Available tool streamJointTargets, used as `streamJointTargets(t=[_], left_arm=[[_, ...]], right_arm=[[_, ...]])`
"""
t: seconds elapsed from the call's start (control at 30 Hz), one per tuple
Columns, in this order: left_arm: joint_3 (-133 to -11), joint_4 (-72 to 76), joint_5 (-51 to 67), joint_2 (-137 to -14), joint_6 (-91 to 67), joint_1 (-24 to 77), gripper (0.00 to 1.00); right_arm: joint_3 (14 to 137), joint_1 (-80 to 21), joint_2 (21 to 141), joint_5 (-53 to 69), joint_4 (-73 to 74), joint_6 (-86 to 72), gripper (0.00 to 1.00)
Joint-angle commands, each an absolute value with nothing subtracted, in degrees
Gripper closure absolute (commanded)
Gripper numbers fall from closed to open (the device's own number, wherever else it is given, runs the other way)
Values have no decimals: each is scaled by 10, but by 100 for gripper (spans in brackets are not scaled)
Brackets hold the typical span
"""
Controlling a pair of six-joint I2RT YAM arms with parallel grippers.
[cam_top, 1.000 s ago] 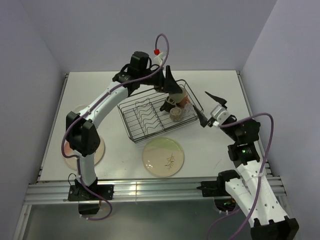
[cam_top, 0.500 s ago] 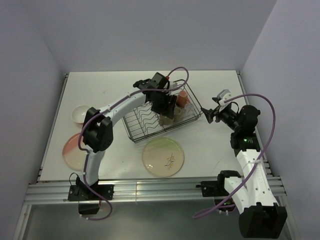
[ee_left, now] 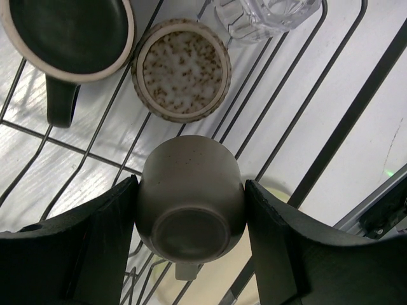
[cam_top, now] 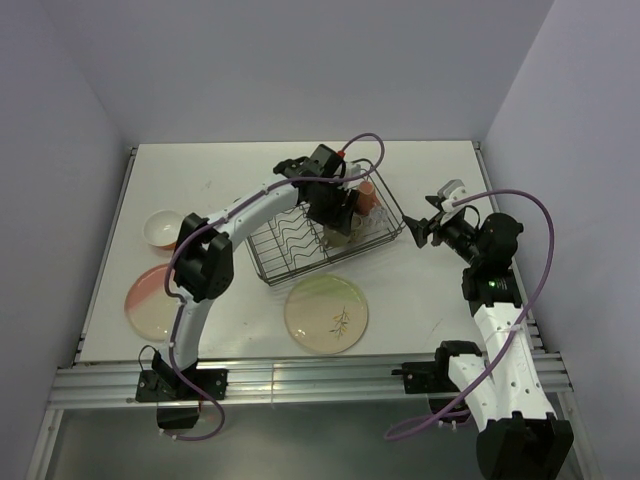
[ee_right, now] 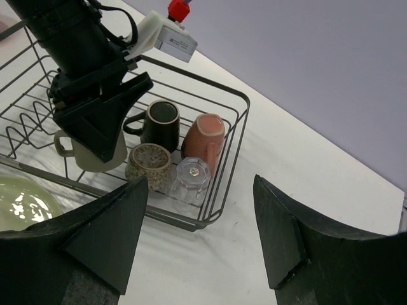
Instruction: Load the mixed dishes into the dish rack
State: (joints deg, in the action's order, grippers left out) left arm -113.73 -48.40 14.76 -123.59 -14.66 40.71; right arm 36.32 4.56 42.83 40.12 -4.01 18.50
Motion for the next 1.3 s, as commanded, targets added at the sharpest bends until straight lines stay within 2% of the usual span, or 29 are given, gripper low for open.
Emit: streamJointTargets(t=[0.0,0.53,0.83,0.93,0.97,1.07,1.27], left_arm=[[-1185,-483,146,-1236,-140,414,100],[-1165,-463,140,-1270,-148,425,97],[-1152,-446,107,-1283,-155,425,89],[-1141,-437,94,-1281,-158,427,81],[-1136,-436,90,-1281,-160,427,73],[-1129,-432,81,-1275,-163,430,59],[-1121,-431,71,-1271,-165,430,41]], right_arm=[[363,50,417,400,-45,174,26],[357,52,413,391,-54,163,25],[353,54,411,391,-56,160,25],[352,54,413,393,-58,158,25],[351,55,413,394,-58,158,25],[351,55,414,395,-60,156,25],[352,55,418,396,-64,154,25]])
